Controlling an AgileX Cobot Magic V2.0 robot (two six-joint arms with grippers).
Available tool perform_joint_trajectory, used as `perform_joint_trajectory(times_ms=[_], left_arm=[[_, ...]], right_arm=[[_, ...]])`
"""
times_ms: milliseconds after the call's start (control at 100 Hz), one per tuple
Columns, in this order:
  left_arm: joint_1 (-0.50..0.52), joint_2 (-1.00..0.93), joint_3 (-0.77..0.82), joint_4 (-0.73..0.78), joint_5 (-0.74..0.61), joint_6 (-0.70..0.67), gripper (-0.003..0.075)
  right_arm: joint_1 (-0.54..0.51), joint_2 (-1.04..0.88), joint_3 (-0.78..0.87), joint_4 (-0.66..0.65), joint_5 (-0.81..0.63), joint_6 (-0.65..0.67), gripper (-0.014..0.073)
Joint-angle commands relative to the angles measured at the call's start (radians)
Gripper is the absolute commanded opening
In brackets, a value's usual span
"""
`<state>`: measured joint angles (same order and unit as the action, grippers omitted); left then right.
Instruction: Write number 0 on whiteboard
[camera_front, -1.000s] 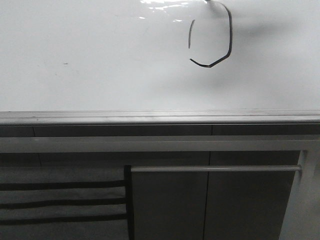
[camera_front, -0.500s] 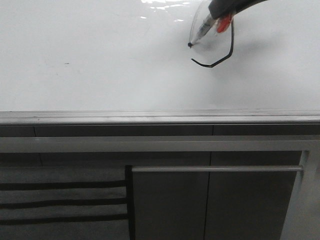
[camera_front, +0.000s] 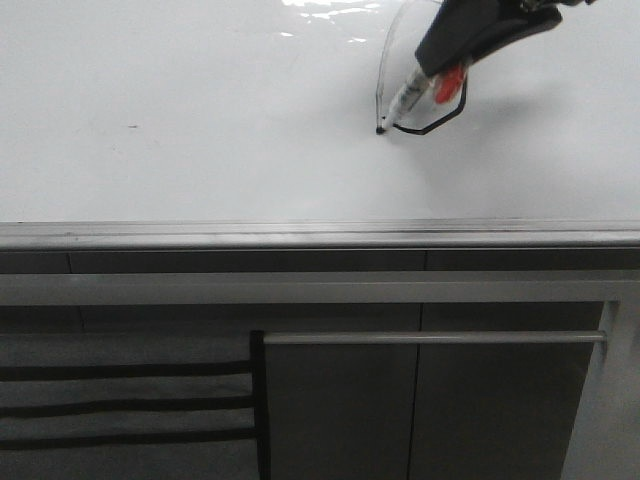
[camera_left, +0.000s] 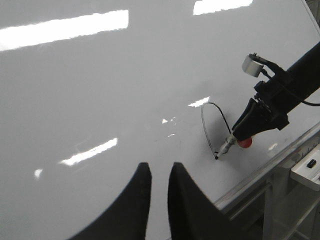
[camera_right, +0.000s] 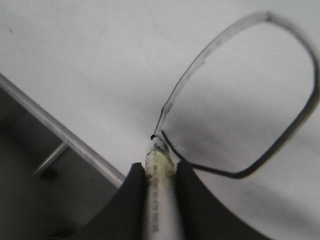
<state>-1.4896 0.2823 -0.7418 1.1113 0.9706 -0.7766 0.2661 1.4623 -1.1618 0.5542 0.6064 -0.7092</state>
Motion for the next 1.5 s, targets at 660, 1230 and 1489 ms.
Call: perform_joint_trajectory(times_ms=[660, 1230, 1489], left_arm=[[-0.005, 0.014, -0.021, -0.071, -0.050, -0.013, 0.0062], [-0.005, 0.326, -0.046, -0.433, -0.314, 0.362, 0.0147], [-0.005, 0.664, -0.276, -0.460, -0.310, 0.550, 0.0369]], right_arm=[[-0.014, -0.458, -0.195, -0.061, 0.082, -0.007, -0.0048], [-0.014, -0.911, 0.237, 0.147, 0.276, -0.128, -0.0048], [-0.014, -0.911, 0.222, 0.227, 0.404, -0.235, -0.0048]])
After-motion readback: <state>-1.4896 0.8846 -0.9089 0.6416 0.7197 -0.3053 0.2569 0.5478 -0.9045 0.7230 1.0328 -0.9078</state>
